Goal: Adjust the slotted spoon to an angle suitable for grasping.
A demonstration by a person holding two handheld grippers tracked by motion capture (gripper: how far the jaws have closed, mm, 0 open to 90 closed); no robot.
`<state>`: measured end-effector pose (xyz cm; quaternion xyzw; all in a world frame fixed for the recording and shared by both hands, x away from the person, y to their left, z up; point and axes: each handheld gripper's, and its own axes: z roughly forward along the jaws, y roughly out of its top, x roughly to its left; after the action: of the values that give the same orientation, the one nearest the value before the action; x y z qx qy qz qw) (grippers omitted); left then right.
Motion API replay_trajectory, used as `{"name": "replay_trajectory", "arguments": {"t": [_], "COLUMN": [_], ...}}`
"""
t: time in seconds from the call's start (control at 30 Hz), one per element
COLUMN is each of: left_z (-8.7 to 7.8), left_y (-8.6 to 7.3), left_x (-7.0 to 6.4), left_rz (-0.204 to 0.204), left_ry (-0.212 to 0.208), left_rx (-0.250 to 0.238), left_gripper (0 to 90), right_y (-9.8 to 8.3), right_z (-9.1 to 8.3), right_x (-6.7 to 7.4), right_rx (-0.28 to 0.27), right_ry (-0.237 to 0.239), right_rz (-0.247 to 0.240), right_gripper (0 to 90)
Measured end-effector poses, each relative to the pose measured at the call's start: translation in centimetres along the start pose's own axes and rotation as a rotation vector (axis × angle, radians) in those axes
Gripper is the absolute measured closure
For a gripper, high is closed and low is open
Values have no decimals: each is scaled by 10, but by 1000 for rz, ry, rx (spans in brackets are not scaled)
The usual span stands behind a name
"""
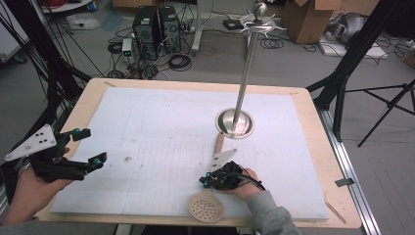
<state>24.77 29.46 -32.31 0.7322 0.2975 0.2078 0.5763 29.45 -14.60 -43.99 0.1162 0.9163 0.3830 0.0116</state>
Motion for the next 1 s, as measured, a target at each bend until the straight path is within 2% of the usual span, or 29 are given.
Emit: {"name": "replay_trajectory", "arguments": {"t": [0.23, 0.43, 0.53, 0.6, 0.67, 0.73, 0.87, 1.0], "left_z": [13, 20, 22, 22, 21, 21, 21, 18], "left_y": [4, 6, 6, 6, 6, 5, 3, 2], "left_x": [0, -2, -2, -2, -2, -2, -4, -5], "left_rz": [2, 4, 7, 7, 6, 5, 9, 11], "left_ry": [-25, -41, -45, -45, -41, -41, -40, -34], "left_rx": [-3, -5, -2, -2, -2, 1, 11, 16], "left_gripper": [47, 47, 47, 47, 47, 47, 47, 47], "right_y": [-21, -34, -36, -36, -36, -39, -50, -53], "right_z": [-21, -34, -37, -43, -51, -60, -68, -61], "right_x": [-1, -2, -3, -7, -12, -19, -35, -46], "right_rx": [7, 3, -15, -64, -123, -148, -155, -133], "right_ry": [7, 5, 11, -3, -45, -109, -208, -233], "right_rz": [-12, 3, 24, 45, 68, 99, 186, 230], "right_gripper": [900, 900, 900, 900, 900, 900, 900, 900]}}
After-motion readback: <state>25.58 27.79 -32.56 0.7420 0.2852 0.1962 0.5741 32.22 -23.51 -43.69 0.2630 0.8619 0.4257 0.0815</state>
